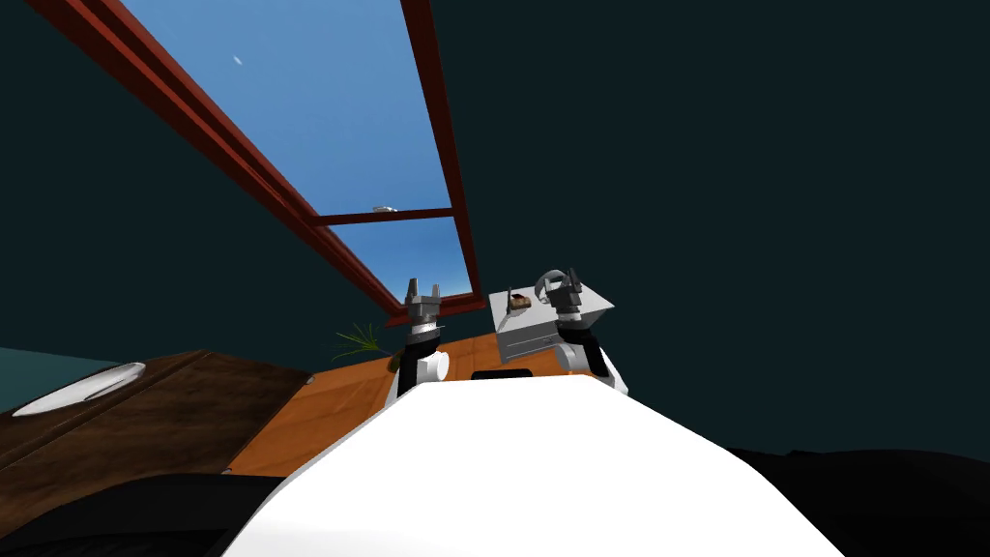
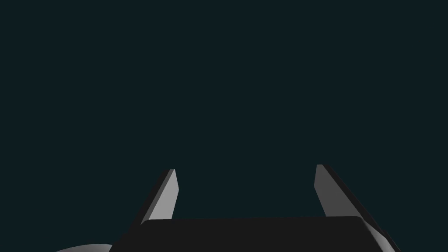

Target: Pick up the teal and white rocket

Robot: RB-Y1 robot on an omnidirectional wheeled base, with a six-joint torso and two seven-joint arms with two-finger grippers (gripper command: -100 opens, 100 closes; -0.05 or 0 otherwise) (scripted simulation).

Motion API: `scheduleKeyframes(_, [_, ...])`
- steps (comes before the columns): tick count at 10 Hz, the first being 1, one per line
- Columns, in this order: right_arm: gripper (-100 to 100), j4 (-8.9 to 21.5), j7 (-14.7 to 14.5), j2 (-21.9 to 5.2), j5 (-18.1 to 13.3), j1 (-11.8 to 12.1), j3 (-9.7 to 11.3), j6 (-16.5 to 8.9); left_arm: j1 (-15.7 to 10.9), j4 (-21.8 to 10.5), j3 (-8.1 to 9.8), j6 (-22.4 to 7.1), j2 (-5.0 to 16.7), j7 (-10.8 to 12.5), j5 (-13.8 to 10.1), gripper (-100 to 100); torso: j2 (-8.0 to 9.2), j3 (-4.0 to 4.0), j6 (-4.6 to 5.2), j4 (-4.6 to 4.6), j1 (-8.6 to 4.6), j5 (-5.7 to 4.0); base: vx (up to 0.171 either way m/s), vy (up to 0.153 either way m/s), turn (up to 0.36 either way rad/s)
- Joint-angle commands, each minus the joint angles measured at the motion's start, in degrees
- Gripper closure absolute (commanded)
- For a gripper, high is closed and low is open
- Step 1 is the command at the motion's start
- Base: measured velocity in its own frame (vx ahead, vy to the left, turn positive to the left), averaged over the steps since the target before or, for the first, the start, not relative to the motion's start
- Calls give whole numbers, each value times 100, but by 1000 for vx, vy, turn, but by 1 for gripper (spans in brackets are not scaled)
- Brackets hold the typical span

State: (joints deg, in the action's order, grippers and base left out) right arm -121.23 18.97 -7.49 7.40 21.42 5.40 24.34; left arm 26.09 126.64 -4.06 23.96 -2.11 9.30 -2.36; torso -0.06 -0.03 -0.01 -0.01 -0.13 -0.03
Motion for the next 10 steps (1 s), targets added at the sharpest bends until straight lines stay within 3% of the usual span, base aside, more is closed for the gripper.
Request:
scheduleKeyframes(1, [-100,247,267,-40,208,-95,91,52,0,0,0,0,0,0,0,0,0,0,0,0,0,0,6,-39,123])
scheduleKeyframes(9, [-100,1667,1521,-84,1267,-685,632,320,0,0,0,0,0,0,0,0,-1,-1,2,0,-1,0,4,-38,141])
scheduleKeyframes(10, [-100,1689,1532,-84,1267,-685,632,320,0,0,0,0,0,0,0,0,1,0,3,0,1,0,-1,-25,42])
